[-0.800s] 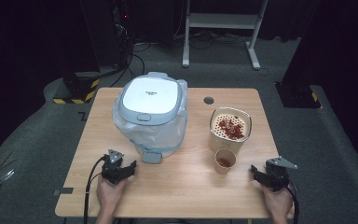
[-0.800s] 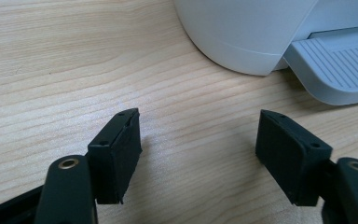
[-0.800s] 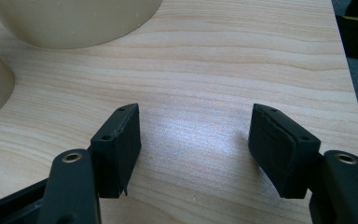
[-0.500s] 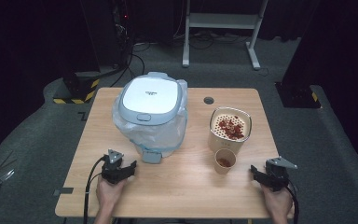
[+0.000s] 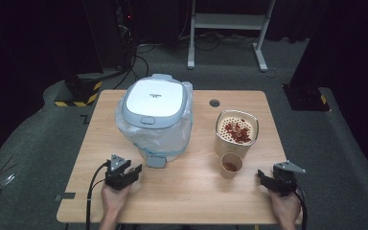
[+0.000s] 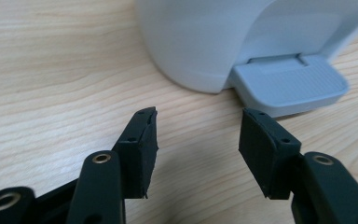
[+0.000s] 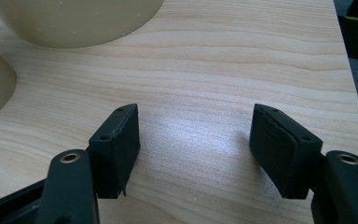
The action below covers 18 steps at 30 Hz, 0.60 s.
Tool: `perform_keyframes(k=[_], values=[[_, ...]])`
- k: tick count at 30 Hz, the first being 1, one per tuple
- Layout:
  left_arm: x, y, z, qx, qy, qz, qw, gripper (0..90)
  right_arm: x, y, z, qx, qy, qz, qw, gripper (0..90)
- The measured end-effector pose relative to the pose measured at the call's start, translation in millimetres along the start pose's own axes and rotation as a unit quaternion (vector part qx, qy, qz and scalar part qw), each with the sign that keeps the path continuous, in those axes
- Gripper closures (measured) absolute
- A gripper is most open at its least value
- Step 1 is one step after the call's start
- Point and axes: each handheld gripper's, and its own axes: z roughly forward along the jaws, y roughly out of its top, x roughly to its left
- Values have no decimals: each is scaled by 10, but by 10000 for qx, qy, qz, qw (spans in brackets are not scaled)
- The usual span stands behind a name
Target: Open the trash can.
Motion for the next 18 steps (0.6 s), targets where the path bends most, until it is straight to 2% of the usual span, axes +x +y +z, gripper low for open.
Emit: perform_keyframes(k=[5,7,9,18], values=[[-48,27,-6,-112,-177,-27,9998,474,0,0,0,0,2,-2,10000,334],[-88,54,-2,-155,-233,91,9996,478,0,0,0,1,2,-4,10000,334],[-116,73,5,-186,-296,93,9993,484,0,0,0,1,2,-4,10000,334],[-199,123,58,-162,-438,216,9987,487,0,0,0,1,2,-3,10000,334]])
